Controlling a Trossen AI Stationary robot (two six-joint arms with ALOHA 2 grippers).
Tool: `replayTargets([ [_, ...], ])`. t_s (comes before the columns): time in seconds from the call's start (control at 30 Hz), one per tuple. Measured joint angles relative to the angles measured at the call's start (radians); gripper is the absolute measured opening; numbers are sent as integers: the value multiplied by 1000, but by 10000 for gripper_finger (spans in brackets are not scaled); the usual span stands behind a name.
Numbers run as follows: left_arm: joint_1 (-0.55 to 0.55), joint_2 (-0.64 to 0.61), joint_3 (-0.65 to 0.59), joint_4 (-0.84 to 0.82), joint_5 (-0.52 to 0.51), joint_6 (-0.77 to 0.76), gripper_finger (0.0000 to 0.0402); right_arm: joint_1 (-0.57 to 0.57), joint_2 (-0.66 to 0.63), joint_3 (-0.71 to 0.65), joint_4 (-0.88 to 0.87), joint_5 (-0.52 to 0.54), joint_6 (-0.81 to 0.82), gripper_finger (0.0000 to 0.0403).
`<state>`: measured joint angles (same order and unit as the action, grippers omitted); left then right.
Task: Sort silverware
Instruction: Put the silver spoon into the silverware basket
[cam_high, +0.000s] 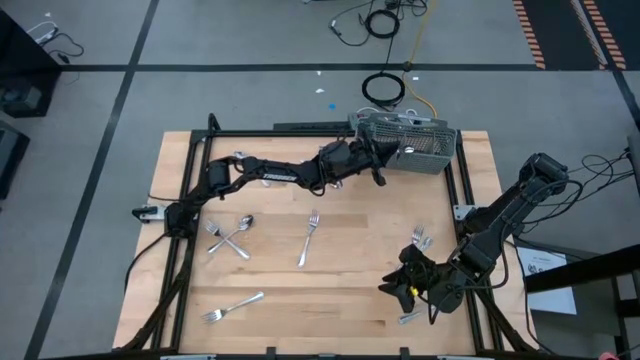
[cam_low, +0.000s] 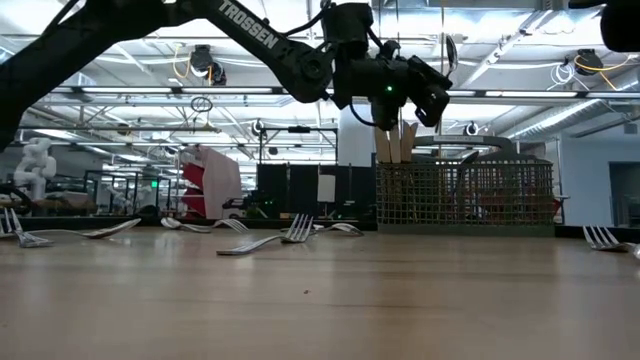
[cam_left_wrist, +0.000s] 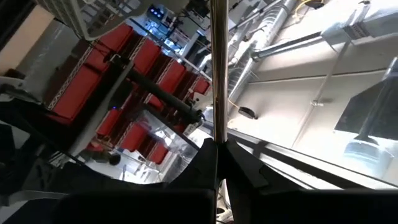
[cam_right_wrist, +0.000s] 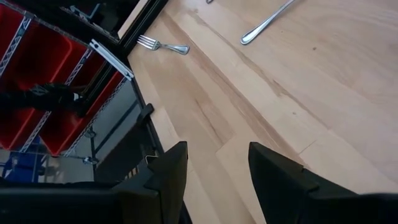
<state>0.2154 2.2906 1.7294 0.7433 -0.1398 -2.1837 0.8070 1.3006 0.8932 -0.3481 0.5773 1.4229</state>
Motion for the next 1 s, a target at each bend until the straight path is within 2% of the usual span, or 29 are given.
replayTargets([
  [0.1,0,0,0,-6,1,7,18,0,0,0,0,6,-8,161],
  [0.37,0,0,0,-56,10,-179,18,0,0,0,0,7,-33,161],
  [0.63,3,0,0,-94,13,-245,19,0,0,0,4,6,-34,161],
  [1.0,11,0,-2,-207,29,-246,71,0,0,0,39,5,-58,161],
])
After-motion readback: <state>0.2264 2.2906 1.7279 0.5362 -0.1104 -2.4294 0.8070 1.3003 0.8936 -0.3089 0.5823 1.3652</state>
